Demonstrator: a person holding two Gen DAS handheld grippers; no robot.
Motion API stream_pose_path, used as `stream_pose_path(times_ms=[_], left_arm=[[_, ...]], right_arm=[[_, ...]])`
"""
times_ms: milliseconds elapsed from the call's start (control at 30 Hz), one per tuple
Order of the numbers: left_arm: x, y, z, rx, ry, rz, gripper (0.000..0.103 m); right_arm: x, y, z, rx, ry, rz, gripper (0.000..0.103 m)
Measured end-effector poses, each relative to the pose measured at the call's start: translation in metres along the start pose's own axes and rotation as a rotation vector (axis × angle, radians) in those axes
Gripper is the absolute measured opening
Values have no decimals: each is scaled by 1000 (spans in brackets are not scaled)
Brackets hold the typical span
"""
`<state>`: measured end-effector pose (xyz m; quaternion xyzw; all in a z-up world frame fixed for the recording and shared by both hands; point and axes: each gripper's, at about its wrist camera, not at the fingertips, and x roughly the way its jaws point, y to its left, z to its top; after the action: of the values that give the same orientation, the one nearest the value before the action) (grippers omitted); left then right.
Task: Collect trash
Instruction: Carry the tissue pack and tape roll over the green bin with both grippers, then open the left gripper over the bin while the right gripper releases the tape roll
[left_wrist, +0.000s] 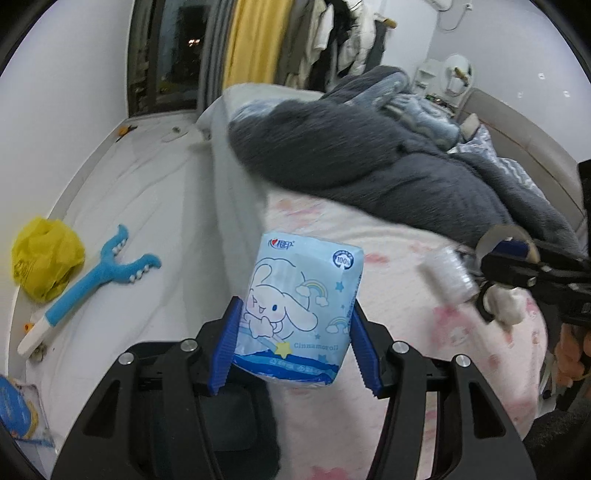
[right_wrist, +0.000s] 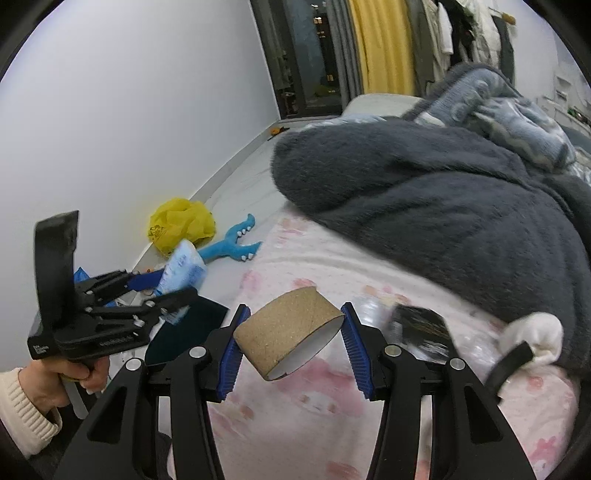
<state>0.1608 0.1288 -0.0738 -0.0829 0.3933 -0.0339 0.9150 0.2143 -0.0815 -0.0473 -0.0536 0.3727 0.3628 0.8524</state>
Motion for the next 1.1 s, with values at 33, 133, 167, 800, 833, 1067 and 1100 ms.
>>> stream_pose_path(times_ms=[33,133,167,800,833,1067,1100], left_arm=[[1,4,-1,-4,7,8,59],[4,17,-6,-24,38,38,59],[5,22,-8,-31,50,46,59],[24,109,-63,-182,312,135,59],[25,114,-67,-191,333,129,59],[29,137,-93,-218,432,109,59],[28,140,-95,-220,438,105,61]], right_arm=[[4,7,1,-7,3,8,51],[19,26,4,-25,27,19,51],[23,32,5,-30,35,23,51],[107,103,-2,-34,221,62,51],[109,105,-2,-32,225,65,51],[132,128,-8,-36,263,88,51],[136,132,-10,-38,271,90,51]])
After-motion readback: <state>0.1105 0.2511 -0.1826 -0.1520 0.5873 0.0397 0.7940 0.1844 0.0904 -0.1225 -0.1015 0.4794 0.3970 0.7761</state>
